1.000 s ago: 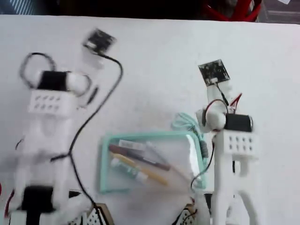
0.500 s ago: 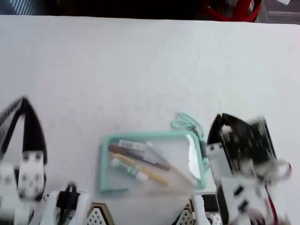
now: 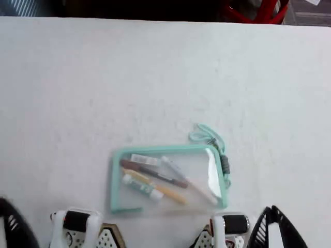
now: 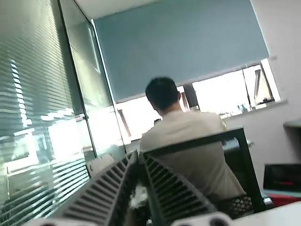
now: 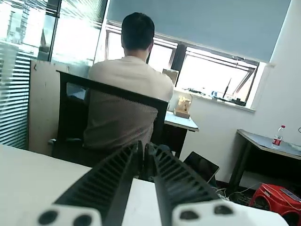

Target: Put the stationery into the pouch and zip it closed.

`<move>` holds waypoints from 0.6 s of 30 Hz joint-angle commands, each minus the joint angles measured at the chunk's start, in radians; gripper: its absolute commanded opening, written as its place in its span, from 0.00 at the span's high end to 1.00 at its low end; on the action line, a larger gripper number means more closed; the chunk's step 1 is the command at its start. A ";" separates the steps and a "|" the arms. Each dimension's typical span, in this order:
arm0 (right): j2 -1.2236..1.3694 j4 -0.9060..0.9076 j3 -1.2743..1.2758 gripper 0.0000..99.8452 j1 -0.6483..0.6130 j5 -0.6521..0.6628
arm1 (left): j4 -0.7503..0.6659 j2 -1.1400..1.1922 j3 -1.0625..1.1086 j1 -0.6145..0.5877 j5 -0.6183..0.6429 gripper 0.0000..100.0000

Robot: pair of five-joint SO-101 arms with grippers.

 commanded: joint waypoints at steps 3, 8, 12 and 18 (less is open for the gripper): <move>0.002 -0.001 0.137 0.98 -0.002 -0.009 | -0.002 0.001 0.189 0.004 -0.003 0.97; 0.002 -0.222 0.497 0.98 -0.001 -0.003 | -0.186 0.001 0.560 0.002 -0.003 0.97; 0.002 -0.483 0.750 0.98 -0.001 -0.002 | -0.397 0.001 0.789 -0.050 0.005 0.97; 0.002 -0.789 1.143 0.98 -0.001 -0.002 | -0.723 0.001 1.135 -0.180 0.006 0.97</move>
